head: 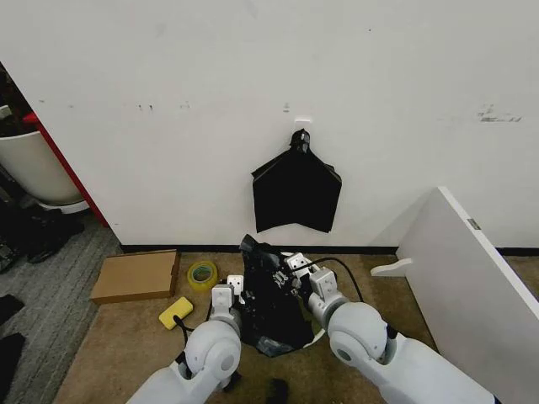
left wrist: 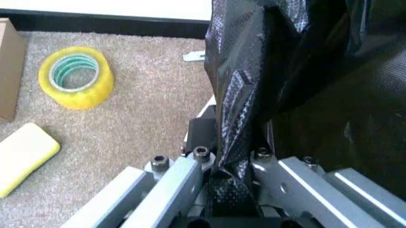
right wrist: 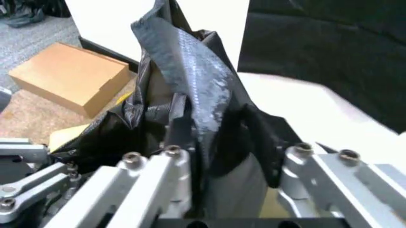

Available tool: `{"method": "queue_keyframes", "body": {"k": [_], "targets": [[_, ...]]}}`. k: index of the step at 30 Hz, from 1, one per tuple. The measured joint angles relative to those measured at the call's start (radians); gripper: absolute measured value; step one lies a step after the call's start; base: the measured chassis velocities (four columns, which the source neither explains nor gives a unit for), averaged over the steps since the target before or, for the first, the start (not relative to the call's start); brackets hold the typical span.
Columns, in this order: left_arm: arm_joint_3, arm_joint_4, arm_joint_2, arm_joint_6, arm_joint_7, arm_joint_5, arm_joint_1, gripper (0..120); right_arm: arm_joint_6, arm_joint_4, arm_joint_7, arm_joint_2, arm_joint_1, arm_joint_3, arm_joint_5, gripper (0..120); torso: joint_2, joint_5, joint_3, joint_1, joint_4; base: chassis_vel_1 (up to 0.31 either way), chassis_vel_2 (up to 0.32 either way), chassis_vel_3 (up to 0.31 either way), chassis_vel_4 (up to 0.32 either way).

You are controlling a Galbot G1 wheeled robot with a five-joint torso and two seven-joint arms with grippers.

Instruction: Place the garbage bag over the trash bin.

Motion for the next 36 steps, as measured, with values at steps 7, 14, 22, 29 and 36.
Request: {"method": "queue_keyframes", "body": {"k": [7,14,22,29,36], "targets": [[-0.003,-0.007,0.009,-0.003,0.017,0.013,0.016,1,0.012,0.007,0.047,0.013,-0.005,0.025,0.059,0,0.0,0.0,0.0,0.0,0.0,0.0,0.0,0.0,0.0],[-0.036,-0.038,0.041,-0.025,0.117,0.029,0.066,1,0.018,-0.013,0.092,0.003,-0.017,0.082,0.081,0,0.0,0.0001,0.0,0.0,0.0,0.0,0.0,0.0,0.0],[-0.053,-0.056,0.068,-0.047,0.172,0.095,0.108,1,-0.003,-0.045,0.111,-0.028,-0.026,0.142,0.122,0,0.0,0.0002,0.0,0.0,0.0,0.0,0.0,0.0,0.0],[-0.055,-0.082,0.1,-0.081,0.24,0.182,0.142,1,-0.028,-0.074,0.11,-0.06,-0.028,0.167,0.153,0,0.0,0.0001,0.0,0.0,0.0,0.0,0.0,0.0,0.0],[-0.065,-0.097,0.112,-0.125,0.273,0.231,0.158,1,-0.058,-0.085,0.11,-0.074,-0.042,0.182,0.196,0,0.0,0.0002,0.0,0.0,0.0,0.0,0.0,0.0,0.0]]}}
